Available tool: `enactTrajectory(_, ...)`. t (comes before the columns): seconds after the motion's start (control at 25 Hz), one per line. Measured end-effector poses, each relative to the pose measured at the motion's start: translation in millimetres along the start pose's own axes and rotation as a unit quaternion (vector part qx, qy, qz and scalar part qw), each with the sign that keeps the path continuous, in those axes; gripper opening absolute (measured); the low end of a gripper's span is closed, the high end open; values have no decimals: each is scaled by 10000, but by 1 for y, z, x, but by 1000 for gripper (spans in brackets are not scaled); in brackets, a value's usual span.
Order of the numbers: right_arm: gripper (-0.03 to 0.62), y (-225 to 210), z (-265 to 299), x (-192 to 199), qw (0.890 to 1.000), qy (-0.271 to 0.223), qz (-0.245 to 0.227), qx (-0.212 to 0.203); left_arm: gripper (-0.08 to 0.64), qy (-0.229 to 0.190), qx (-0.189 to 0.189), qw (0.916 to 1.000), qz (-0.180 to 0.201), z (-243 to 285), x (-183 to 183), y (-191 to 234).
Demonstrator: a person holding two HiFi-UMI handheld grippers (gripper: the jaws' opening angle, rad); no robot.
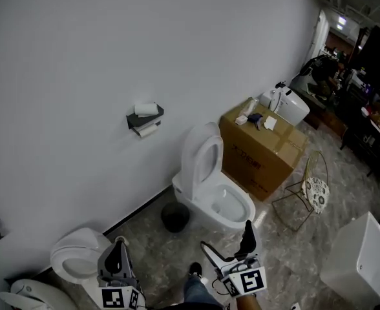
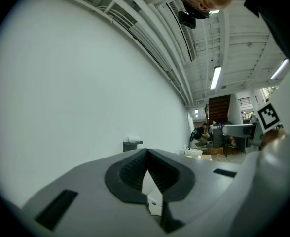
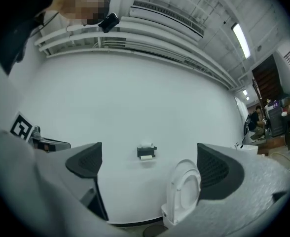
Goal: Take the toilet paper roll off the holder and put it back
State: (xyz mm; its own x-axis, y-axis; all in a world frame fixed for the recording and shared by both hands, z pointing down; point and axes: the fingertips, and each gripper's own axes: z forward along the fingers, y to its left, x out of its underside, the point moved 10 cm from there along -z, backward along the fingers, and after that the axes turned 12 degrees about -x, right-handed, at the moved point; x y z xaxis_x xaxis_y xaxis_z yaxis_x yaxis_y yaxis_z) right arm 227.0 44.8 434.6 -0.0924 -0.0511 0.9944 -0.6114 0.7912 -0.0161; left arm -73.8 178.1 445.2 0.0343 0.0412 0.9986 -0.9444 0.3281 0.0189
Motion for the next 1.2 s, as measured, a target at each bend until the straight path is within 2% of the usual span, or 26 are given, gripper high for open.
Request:
enactTrajectory(0.28,578,-100,53,-6,9984,-31,6,-559,3,-239,-566,9981,30,76,-24,-67)
enactTrajectory(0.56,578,-154,86,-4,9966,-66,144,-806,3,-140,-813,9966,78,113,-30,-92)
enactTrajectory(0.84,578,-166,125,-1,9946,-103,176,-1016,3,-117,-987,9950,100,140,-29,-84)
enactTrajectory(1.2,578,-147,187,2,9939,39,37,-1103,3,-205,-1016,9946,-36,178,-25,-36)
